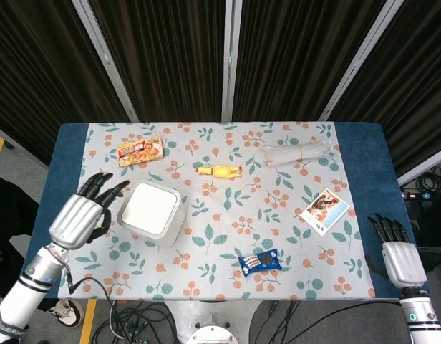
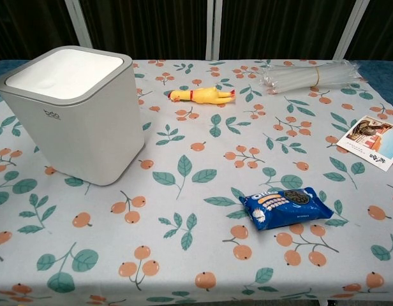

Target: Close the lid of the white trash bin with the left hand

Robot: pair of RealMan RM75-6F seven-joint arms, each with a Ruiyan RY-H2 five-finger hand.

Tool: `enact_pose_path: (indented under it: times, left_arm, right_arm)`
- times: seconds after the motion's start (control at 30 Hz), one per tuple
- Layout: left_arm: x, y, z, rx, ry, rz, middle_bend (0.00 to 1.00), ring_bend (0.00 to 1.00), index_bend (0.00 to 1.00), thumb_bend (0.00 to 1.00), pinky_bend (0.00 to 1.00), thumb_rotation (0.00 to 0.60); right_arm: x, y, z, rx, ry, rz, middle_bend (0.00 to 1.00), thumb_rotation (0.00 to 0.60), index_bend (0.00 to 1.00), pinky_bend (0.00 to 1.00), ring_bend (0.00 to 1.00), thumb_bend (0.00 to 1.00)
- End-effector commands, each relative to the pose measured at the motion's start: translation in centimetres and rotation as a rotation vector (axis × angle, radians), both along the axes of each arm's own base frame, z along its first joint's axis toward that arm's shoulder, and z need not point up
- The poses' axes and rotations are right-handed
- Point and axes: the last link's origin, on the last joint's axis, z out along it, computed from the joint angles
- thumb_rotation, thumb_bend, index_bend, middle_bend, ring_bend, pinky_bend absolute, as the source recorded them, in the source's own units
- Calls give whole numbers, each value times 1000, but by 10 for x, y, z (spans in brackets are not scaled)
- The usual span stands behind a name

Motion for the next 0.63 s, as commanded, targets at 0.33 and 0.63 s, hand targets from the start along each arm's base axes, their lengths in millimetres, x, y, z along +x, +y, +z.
enact_pose_path:
  times: [0.33, 0.63]
  left_arm:
    - [-118, -66, 1, 192, 68, 379, 97, 8, 75, 133, 84, 600]
    - [-126, -74, -3, 244, 129, 328, 56, 0, 66, 65, 78, 600]
  right_arm:
    - [6, -1, 0, -3, -8, 11, 0, 600, 0, 0, 0, 266]
    - [9, -1, -2, 0, -1, 19, 0, 600, 0, 0, 0, 265]
